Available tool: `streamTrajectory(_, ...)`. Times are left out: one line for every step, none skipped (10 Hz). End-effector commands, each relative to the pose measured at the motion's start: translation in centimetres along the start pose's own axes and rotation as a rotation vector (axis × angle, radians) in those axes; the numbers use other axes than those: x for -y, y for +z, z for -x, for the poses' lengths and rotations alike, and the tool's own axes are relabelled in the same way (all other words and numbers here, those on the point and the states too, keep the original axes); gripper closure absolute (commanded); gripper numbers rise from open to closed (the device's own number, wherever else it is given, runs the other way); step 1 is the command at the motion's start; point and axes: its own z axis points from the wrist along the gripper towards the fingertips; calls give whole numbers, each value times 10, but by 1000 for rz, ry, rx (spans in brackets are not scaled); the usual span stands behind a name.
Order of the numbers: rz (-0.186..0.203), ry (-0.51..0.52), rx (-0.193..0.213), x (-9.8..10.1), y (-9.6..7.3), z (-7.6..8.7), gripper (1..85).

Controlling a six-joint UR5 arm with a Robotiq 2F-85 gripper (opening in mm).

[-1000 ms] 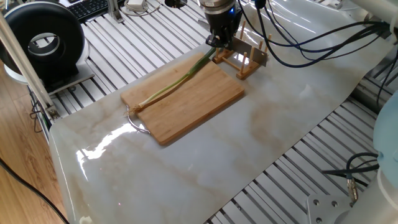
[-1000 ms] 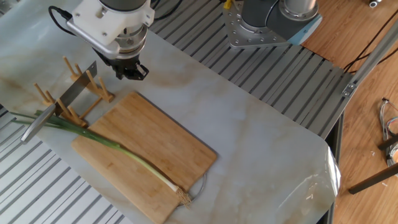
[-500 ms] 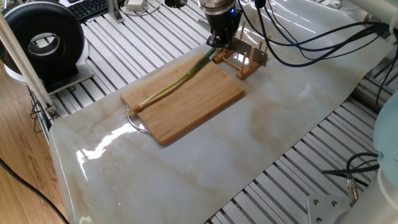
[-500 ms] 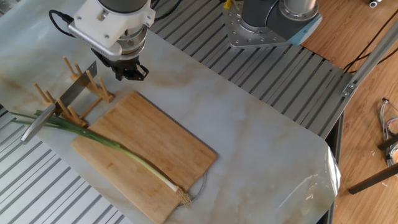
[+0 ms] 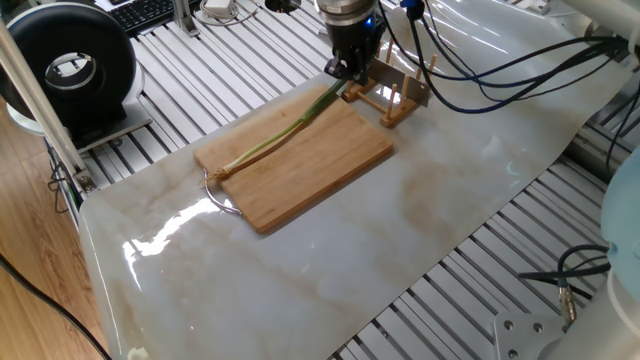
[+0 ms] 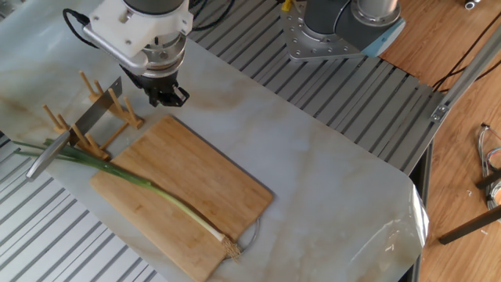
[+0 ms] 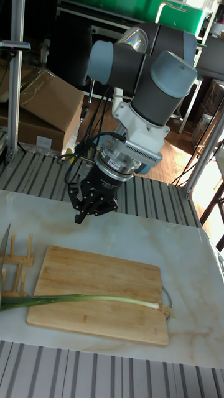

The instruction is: Chop the green garlic

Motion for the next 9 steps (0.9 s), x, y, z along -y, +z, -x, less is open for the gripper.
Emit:
streamTrajectory(10, -19, 14, 11, -5, 11, 820)
streamTrajectory(52, -44, 15, 15, -7, 21, 753)
streamTrajectory(82, -73, 30, 22, -8, 34, 687)
streamTrajectory(72, -100, 41, 40, -9, 46, 640)
streamTrajectory(52, -116, 39, 57, -6, 54, 640)
streamTrajectory(27, -113, 31, 72, 3, 60, 643)
streamTrajectory(15, -114, 29, 80, 11, 65, 643)
streamTrajectory(6, -127, 37, 90, 19, 70, 647)
streamTrajectory(5, -141, 54, 99, 28, 74, 653)
